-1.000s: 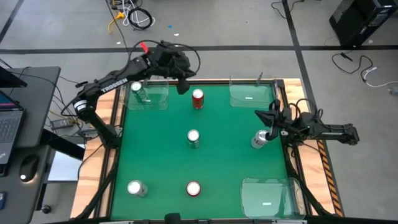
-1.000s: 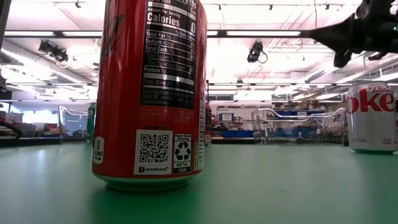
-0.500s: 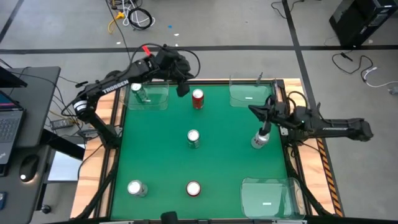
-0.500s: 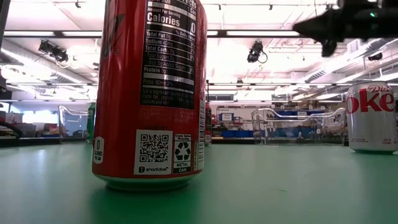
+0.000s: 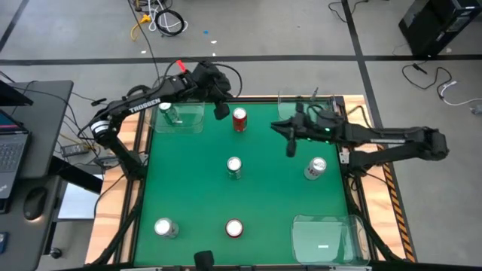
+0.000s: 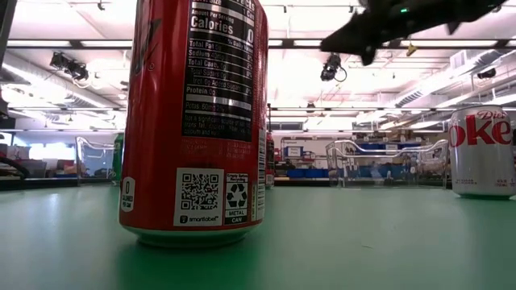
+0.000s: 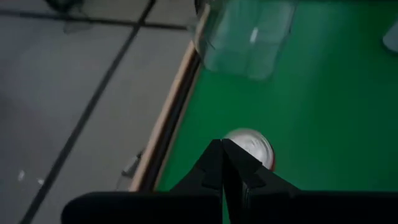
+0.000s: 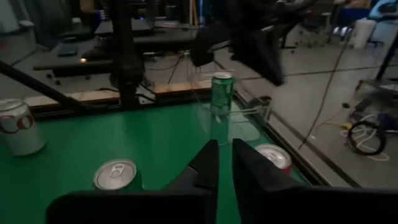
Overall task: Sort soda cans
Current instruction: Put the top red-black soda can into the top right transparent bin
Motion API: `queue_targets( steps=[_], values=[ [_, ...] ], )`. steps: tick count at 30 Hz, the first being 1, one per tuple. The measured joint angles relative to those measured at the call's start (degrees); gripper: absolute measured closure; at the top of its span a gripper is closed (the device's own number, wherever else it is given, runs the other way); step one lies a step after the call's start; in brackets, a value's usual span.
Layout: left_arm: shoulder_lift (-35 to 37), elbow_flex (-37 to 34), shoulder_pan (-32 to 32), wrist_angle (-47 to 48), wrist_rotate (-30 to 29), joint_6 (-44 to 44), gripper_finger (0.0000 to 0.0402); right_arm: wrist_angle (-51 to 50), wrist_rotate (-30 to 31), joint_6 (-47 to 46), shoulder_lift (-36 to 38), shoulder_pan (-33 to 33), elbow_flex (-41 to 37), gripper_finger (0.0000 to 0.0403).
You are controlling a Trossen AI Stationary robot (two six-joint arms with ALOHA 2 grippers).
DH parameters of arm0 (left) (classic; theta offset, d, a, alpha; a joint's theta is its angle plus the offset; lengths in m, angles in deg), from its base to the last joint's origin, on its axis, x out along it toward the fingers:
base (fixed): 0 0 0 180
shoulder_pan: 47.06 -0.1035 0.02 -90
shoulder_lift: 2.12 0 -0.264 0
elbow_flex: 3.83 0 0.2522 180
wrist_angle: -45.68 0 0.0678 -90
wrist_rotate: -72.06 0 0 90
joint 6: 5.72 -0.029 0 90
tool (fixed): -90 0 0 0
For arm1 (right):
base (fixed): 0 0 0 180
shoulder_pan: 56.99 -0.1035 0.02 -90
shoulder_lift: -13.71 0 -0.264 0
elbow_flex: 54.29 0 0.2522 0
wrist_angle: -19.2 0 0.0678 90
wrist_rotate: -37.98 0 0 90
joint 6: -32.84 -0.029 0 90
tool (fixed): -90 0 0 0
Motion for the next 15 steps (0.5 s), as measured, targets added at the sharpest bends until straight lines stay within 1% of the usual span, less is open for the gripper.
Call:
queue_targets(
  steps=[2, 4, 7, 9, 15],
  values=[
    [1.02, -0.68, -0.94, -3.11, 1.71, -1.12, 0.0401, 0.15, -0.22, -0.04, -3.69, 0.96, 2.15, 0.0345],
    [2.36, -1.64, -1.85, -6.16, 4.76, -1.54, 0.0401, 0.13, -0.24, -0.04, -7.12, 1.88, 4.40, 0.0330],
    [4.91, -4.32, -2.90, -12.25, 9.29, -1.69, 0.0401, 0.05, -0.22, 0.07, -11.77, 3.34, 7.81, 0.0306],
    [6.94, -6.14, -3.37, -15.02, 11.30, -1.63, 0.0401, 0.28, -0.26, 0.09, -14.51, 4.21, 10.08, 0.0290],
    [14.27, -14.48, -3.40, -23.53, 13.58, -1.32, 0.0401, 1.84, -0.42, 0.07, -22.31, 5.32, 14.90, 0.0222]
  ],
)
